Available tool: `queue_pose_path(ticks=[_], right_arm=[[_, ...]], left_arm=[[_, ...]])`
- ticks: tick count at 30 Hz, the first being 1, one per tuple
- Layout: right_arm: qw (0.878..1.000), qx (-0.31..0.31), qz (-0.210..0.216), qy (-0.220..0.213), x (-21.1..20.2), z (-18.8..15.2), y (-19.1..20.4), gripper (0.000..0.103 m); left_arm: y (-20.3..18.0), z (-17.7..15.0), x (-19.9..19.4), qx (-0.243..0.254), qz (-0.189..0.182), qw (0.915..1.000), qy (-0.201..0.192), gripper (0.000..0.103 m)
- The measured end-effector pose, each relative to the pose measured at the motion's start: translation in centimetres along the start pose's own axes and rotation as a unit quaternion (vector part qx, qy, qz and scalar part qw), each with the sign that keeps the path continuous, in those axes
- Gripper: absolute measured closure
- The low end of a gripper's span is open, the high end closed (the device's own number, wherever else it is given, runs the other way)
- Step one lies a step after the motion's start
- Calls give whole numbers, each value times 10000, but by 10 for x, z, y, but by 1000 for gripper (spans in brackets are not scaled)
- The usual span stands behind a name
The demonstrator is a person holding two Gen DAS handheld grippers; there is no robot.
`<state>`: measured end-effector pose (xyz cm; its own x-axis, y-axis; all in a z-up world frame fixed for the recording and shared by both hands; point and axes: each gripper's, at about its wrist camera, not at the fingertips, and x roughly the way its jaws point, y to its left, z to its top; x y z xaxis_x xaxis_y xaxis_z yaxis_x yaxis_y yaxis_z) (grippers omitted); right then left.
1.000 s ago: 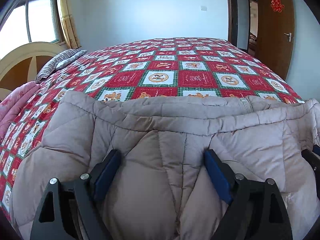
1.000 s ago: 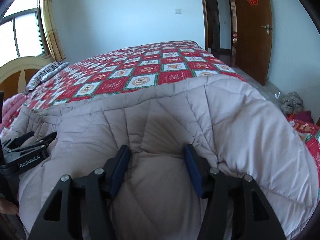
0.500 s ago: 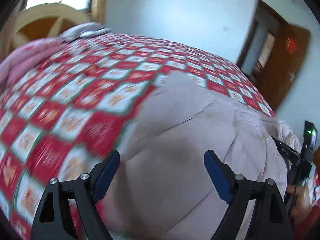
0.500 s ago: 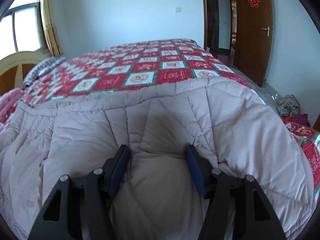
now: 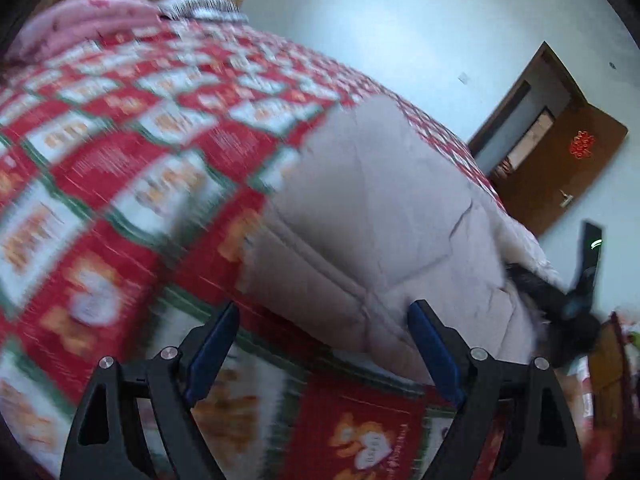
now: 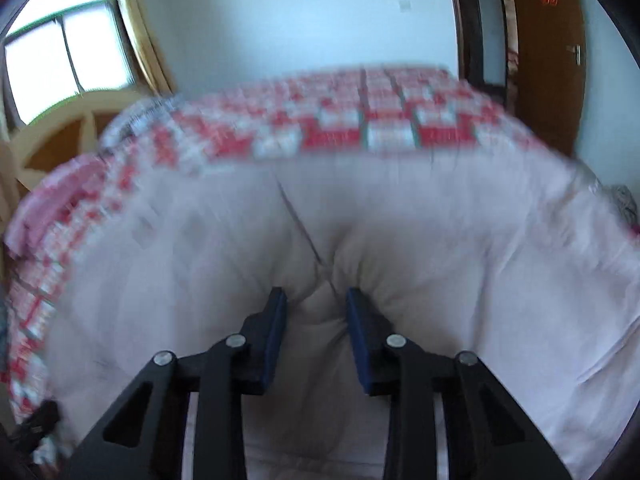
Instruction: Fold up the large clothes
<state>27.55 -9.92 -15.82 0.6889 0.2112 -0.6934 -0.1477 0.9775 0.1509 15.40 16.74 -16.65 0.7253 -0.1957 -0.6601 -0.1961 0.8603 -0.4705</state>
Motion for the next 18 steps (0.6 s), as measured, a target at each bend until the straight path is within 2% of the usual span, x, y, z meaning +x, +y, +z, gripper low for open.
queue_pose_path(ticks=[5,9,14,15,16,18], right_arm=[[9998,-133,-121,-21,-1,-3,3,70],[9998,-139,-117,-41,-1,-5,3,70],[9999,-107,-77,-31,4,-1,2,70],[9999,-93,-67,-3,5,0,2,70],[9999,-84,-65,26,6,1,2,70],[9999,-82,-88,79,8,2,2,70]], left_arm=[[-5,17,19,-496,-101,9984,-257,13],[-5,29,42,-842,-113,9959,-327,4],[-15,33,54,-675,-18,9951,-723,3],[-15,34,55,-695,-67,9947,-748,10],[-14,36,56,-763,-266,9938,-759,36],[-12,41,57,-910,-832,9902,-664,56]])
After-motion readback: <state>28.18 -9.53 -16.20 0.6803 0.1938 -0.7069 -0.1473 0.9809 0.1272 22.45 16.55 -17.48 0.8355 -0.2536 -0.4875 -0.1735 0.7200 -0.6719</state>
